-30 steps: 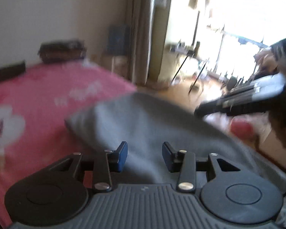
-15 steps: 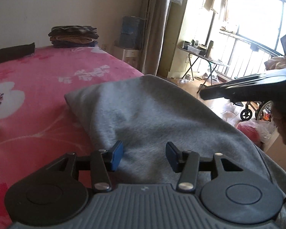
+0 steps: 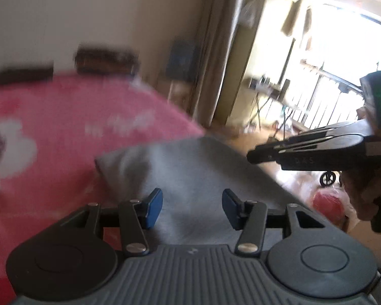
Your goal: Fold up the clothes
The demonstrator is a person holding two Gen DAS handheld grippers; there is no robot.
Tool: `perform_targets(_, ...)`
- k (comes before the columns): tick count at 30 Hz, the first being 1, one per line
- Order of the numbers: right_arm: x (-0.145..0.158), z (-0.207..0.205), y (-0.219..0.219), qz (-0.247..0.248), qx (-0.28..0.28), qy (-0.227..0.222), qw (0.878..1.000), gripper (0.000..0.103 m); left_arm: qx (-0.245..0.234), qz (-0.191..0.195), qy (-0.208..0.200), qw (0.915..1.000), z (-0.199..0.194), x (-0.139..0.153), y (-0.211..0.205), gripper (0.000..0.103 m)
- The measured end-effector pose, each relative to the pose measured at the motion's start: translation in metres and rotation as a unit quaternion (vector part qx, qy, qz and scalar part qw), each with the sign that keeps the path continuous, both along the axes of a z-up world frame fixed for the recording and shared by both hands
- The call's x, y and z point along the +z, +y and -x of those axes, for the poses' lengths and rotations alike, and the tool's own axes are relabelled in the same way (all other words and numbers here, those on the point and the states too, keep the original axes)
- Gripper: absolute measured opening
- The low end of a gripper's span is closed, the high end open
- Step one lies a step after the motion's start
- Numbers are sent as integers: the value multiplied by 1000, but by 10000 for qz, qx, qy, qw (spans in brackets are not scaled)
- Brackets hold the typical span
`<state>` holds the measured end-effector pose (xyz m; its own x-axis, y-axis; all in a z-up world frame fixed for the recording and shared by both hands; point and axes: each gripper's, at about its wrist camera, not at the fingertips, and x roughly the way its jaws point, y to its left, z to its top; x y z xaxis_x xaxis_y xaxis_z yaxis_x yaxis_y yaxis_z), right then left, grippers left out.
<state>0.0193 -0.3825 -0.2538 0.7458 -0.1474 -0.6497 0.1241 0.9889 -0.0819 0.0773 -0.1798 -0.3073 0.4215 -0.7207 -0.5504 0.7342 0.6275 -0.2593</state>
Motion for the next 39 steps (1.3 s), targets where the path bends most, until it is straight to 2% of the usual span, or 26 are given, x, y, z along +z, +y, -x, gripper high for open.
perform_targets(1, -11, -4, 2, 52, 16, 144, 9999, 12, 36, -26, 134, 9999, -6, -9, -1, 51)
perform_targets(3, -35, -12, 3, 163, 38, 547, 9984, 12, -22, -49, 46, 10000, -6, -14, -2, 51)
perform_targets(5, -48, -10, 2, 217, 100, 538, 9983, 12, -84, -98, -54, 9999, -5, -7, -2, 51)
perform_targets(8, -33, -14, -6, -46, -76, 570, 9983, 12, -145, 102, -311, 9994, -3, 13, 5, 51)
perform_targets(10, -19, -15, -8, -97, -137, 313, 9994, 12, -139, 267, -433, 9986, -11, 24, 6, 54)
perform_targets(12, -6, -19, -11, -91, -128, 108, 9998, 12, -53, 254, -387, 9989, -23, 25, -2, 55)
perform_targets(14, -2, -28, -11, 7, -84, 50, 10000, 12, 102, 189, -151, 9997, -44, 16, -14, 55)
perform_targets(16, -6, -40, -14, 54, -95, 81, 9999, 12, 345, 46, 169, 9993, -62, -2, -22, 54)
perform_targets(17, -13, -47, -16, 83, -154, 146, 9997, 12, 403, 36, 218, 9989, -66, -8, -22, 50)
perform_targets(19, -36, -59, -21, 210, -262, 515, 9981, 12, 472, 70, 237, 9986, -70, -17, -19, 50)
perform_targets(20, -47, -63, -23, 281, -259, 661, 9971, 12, 451, 22, 188, 9988, -69, -16, -20, 51)
perform_targets(21, -52, -61, -24, 338, -201, 560, 9977, 12, 426, -25, 169, 9989, -67, -13, -19, 52)
perform_targets(24, -41, -59, -29, 107, -356, 545, 9978, 13, 423, -116, 173, 9989, -64, -2, -11, 53)
perform_targets(25, -32, -53, -31, 61, -431, 481, 9979, 13, 480, -76, 161, 9987, -60, 5, -4, 53)
perform_targets(28, 6, -16, -38, -172, -765, -83, 9969, 13, 656, 91, 102, 9978, -44, 30, 18, 59)
perform_targets(32, 67, 71, -44, -499, -1272, -959, 9860, 15, 643, 376, -53, 9972, -5, 73, 48, 62)
perform_targets(34, 93, 111, -38, -424, -1395, -1264, 9812, 15, 569, 453, -131, 9973, 19, 94, 57, 63)
perform_targets(36, 107, 146, -23, -291, -1363, -1357, 9809, 15, 493, 371, -125, 9980, 46, 110, 59, 64)
perform_targets(39, 126, 199, 0, -92, -1314, -1496, 9799, 18, 327, 171, 104, 9993, 87, 111, 57, 64)
